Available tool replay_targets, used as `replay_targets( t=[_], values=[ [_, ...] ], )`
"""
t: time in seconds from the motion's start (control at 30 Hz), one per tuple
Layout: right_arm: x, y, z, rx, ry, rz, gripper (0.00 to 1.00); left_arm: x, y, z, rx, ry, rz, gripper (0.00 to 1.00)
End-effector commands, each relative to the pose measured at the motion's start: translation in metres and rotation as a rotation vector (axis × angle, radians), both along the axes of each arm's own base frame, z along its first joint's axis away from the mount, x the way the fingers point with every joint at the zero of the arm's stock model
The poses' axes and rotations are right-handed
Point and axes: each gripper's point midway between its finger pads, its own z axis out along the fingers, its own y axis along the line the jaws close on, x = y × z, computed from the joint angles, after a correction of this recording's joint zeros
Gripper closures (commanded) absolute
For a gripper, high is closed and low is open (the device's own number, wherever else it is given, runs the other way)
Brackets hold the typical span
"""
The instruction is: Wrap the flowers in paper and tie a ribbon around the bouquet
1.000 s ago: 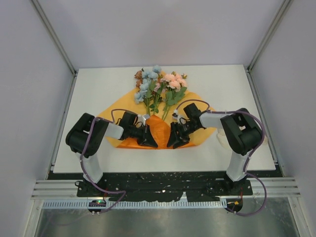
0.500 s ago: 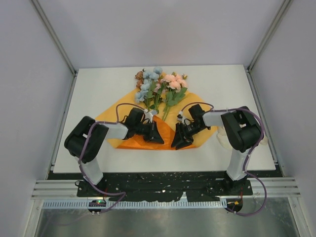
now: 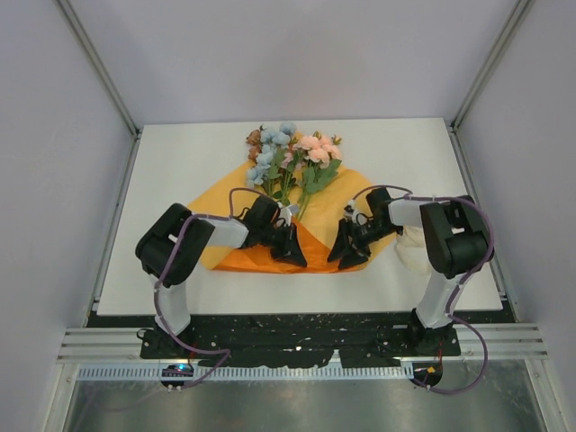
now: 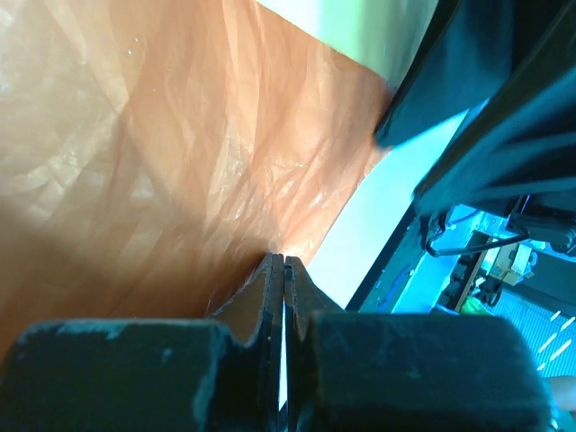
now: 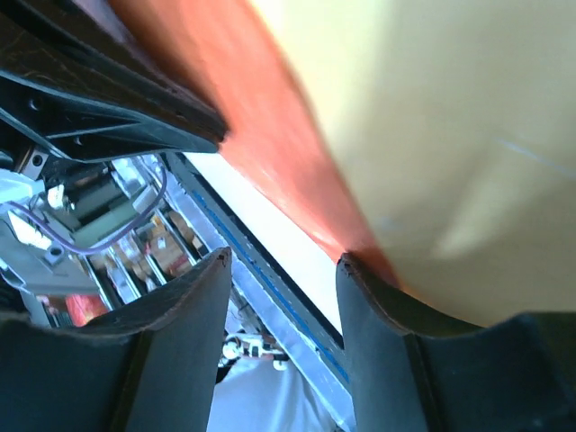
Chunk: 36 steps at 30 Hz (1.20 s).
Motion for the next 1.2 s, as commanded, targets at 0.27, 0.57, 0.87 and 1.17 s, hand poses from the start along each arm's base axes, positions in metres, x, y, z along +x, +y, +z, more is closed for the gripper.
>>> replay_targets(
  t=[0.27, 0.57, 0.87, 1.17],
  values=[
    [0.081, -0.192, -0.022, -0.513, -0.069, -0.324, 0.25, 0.003, 0.021, -0.044, 0.186, 0.033, 0.031, 0.98],
    [0.136, -0.262, -0.015, -0.756, -0.192, -0.445, 0.21, 0.004, 0.021, -0.041, 0.188, 0.021, 0.032, 0.98],
    [0.158, -0.196, -0.019, -0.429, -0.140, -0.375, 0.22, 0.006, 0.021, -0.041, 0.188, 0.012, 0.030, 0.98],
    [0.175, -0.134, 0.022, 0.008, -0.158, -0.402, 0.24, 0.007, 0.019, -0.043, 0.184, 0.019, 0.019, 0.98]
  ],
)
